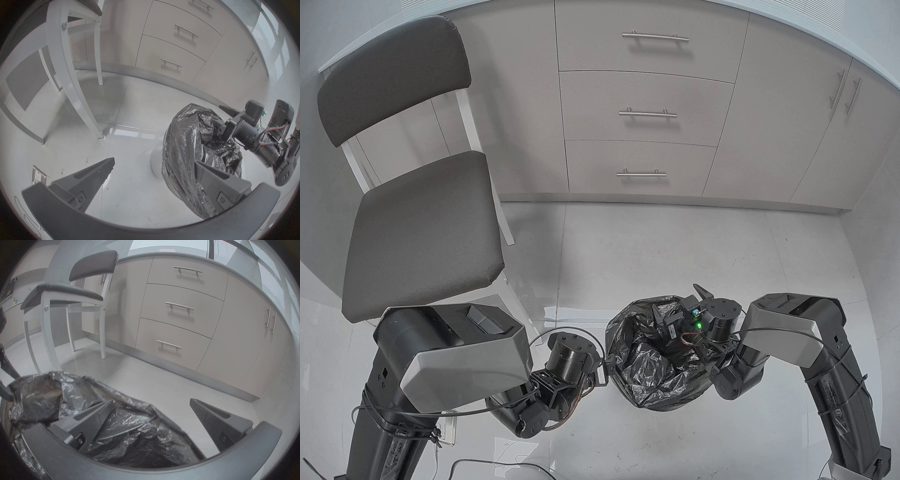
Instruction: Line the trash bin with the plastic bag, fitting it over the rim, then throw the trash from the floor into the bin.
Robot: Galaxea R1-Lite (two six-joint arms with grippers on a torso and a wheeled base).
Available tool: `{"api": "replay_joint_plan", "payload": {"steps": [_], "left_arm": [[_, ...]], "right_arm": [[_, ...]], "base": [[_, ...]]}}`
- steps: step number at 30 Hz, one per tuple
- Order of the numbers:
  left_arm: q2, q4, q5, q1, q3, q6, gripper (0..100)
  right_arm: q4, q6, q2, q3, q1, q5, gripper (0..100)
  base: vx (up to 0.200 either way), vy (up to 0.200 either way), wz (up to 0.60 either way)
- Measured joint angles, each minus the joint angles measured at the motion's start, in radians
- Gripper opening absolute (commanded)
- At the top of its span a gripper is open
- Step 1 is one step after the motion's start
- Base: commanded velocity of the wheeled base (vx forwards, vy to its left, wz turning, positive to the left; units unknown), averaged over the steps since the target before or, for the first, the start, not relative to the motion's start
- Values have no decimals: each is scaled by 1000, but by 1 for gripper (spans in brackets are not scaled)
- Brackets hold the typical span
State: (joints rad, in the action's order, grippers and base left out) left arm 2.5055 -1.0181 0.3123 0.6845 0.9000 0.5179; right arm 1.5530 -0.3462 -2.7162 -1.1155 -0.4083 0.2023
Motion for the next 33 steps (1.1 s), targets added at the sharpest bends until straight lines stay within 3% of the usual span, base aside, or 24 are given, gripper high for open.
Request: {"api": "replay_joint_plan", "payload": {"steps": [33], "left_arm": [[3, 0, 0, 6, -1, -1, 100]], "right_arm": [[0, -20, -66, -33, 10, 0, 100]], "base": [[0, 0, 0]]}}
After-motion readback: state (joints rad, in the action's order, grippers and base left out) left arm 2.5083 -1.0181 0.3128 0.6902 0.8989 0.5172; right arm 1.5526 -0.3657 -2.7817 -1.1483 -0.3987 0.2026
